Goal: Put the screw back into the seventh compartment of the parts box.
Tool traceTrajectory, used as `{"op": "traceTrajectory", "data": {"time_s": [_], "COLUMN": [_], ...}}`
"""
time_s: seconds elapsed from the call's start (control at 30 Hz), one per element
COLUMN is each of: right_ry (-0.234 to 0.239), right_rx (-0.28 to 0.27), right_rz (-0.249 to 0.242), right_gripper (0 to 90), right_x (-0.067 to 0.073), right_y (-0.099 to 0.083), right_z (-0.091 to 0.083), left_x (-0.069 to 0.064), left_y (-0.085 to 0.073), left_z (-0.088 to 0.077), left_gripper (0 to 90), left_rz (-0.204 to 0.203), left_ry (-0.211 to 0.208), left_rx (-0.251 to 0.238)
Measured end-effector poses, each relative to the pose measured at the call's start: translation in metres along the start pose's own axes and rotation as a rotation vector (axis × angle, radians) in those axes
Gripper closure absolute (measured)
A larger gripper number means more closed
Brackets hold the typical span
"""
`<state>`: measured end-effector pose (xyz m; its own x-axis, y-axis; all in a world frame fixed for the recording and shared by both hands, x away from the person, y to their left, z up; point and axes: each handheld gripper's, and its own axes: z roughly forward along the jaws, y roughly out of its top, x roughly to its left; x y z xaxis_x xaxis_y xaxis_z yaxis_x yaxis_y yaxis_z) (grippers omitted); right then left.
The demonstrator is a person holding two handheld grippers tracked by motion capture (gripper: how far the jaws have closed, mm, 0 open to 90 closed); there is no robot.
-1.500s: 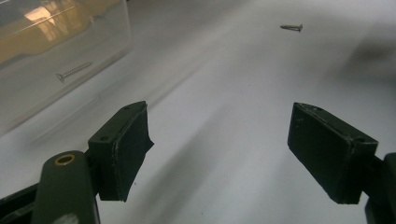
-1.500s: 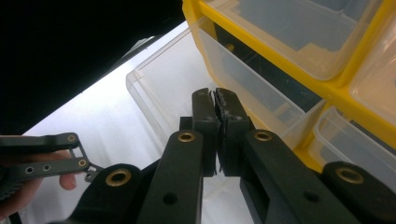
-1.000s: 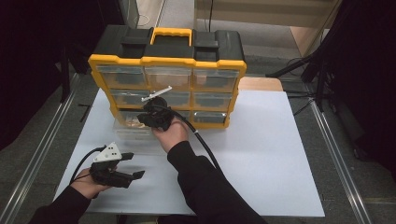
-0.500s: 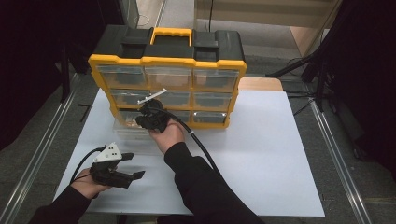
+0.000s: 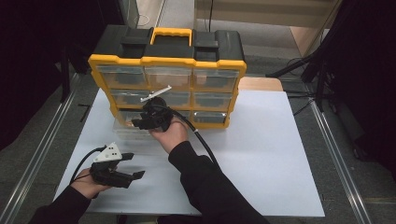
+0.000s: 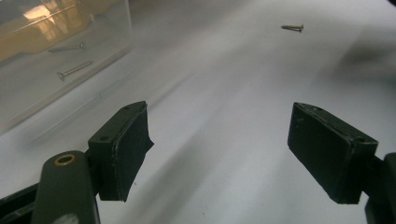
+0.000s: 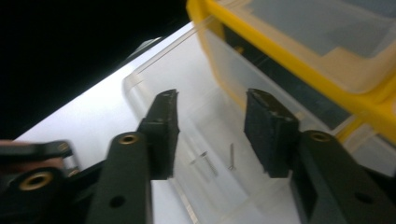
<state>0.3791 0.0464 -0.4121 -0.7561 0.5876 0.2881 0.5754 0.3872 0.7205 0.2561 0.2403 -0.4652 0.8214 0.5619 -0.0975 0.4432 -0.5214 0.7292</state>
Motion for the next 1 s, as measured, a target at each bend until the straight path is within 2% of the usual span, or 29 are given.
{"op": "traceTrajectory", "data": {"time_s": [0.07, 0.17, 0.37, 0.5, 0.63, 1.0], "right_ry": [0.015, 0.021, 0.039, 0.065, 0.063, 0.097], "right_rx": [0.009, -0.005, -0.020, -0.018, -0.033, -0.043], "right_rz": [-0.008, -0.057, -0.116, -0.126, -0.156, -0.173], "right_gripper": [51.7, 47.4, 41.2, 40.0, 36.8, 34.3], "right_x": [0.001, 0.005, 0.007, 0.006, 0.003, -0.007], "right_y": [0.000, -0.002, -0.005, -0.007, -0.011, -0.025], "right_z": [-0.002, -0.008, -0.021, -0.029, -0.037, -0.057], "left_x": [0.000, 0.000, 0.000, 0.000, 0.000, 0.001], "left_y": [0.000, 0.000, 0.000, 0.000, 0.000, -0.001], "left_z": [0.000, 0.000, 0.000, 0.000, 0.000, 0.001], "left_gripper": [20.7, 20.7, 20.7, 20.7, 20.7, 20.7], "left_rz": [-0.002, -0.002, -0.005, -0.005, -0.004, -0.003], "left_ry": [0.001, 0.002, 0.003, 0.007, 0.006, 0.008], "left_rx": [0.004, 0.003, 0.004, 0.007, 0.008, 0.007]}}
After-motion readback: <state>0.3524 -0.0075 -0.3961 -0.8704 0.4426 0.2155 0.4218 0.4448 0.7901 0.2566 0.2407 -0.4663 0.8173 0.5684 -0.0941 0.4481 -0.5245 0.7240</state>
